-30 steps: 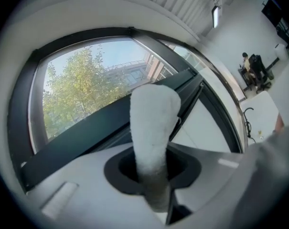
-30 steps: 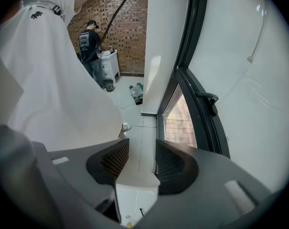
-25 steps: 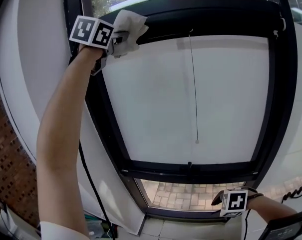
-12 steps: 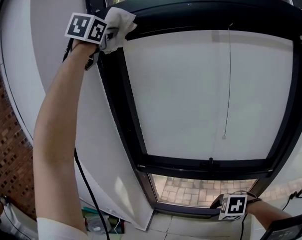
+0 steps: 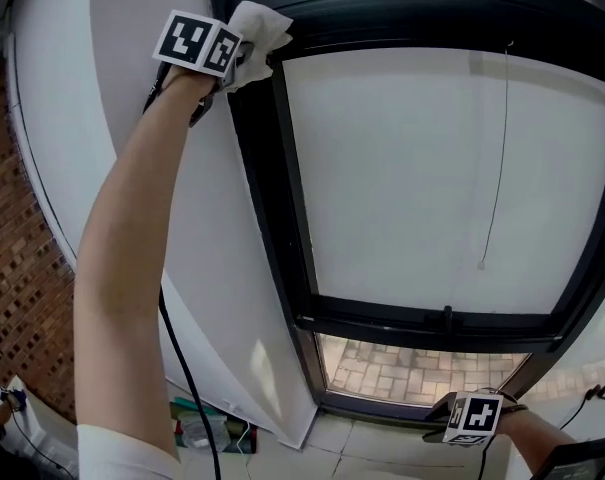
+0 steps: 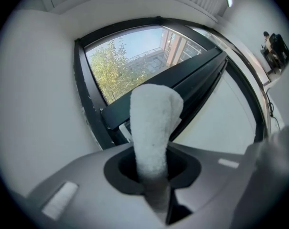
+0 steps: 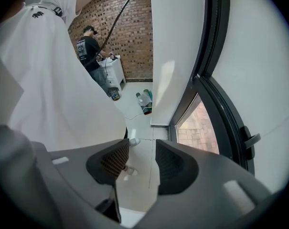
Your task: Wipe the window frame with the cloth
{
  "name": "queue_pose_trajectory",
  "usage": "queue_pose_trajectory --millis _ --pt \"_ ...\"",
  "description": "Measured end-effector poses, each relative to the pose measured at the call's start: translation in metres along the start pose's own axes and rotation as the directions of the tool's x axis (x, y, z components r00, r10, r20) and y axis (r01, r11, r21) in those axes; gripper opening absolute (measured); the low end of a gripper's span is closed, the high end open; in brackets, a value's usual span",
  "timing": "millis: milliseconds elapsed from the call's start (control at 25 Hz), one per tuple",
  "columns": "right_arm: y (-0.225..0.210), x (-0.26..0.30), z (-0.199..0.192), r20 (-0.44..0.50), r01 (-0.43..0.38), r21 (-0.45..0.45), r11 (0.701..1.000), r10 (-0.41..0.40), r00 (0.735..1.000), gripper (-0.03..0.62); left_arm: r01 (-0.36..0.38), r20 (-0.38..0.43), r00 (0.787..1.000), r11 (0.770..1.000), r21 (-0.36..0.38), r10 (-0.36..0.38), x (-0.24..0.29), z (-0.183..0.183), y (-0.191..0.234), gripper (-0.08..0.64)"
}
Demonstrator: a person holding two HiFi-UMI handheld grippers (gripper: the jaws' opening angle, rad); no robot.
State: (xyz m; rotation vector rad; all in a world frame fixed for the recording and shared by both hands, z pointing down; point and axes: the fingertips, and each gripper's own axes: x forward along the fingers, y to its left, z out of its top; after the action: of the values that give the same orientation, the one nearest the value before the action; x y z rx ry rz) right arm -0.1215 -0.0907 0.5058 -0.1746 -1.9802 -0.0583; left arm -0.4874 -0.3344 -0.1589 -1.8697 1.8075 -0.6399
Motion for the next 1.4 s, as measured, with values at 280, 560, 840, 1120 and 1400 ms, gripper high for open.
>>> queue_pose_trajectory --millis 280,560,840,1120,1400 --pt "0.017 0.003 -0.016 -0.019 -0.024 0.029 0.999 0.024 1.000 0.176 -0.016 0.011 1.000 0.957 0.291 0.013 -0.024 -0.011 -0.058 0.092" --pt "0.007 -0.004 -0.024 -0.003 -0.002 0.028 1.000 0.002 1.000 0.176 0.051 -0.004 0.999 0.917 0.394 -0.054 -0.018 -0.068 -0.147 0.093" --pt "0.019 0.006 -0.036 0.010 -0.038 0.055 0.998 0.037 0.999 0.176 0.279 -0.172 0.959 0.838 0.468 -0.224 0.030 -0.205 -0.289 0.093" --pt "0.012 0.006 -0.040 0.022 -0.043 0.104 0.994 0.041 0.999 0.176 0.345 -0.250 0.937 0.739 0.579 -0.242 0.065 -0.314 -0.378 0.092" --pt "0.006 0.009 -0.054 0.014 -0.039 0.171 0.985 0.037 0.999 0.176 0.426 -0.328 0.903 0.673 0.604 -0.277 0.078 -0.408 -0.440 0.092"
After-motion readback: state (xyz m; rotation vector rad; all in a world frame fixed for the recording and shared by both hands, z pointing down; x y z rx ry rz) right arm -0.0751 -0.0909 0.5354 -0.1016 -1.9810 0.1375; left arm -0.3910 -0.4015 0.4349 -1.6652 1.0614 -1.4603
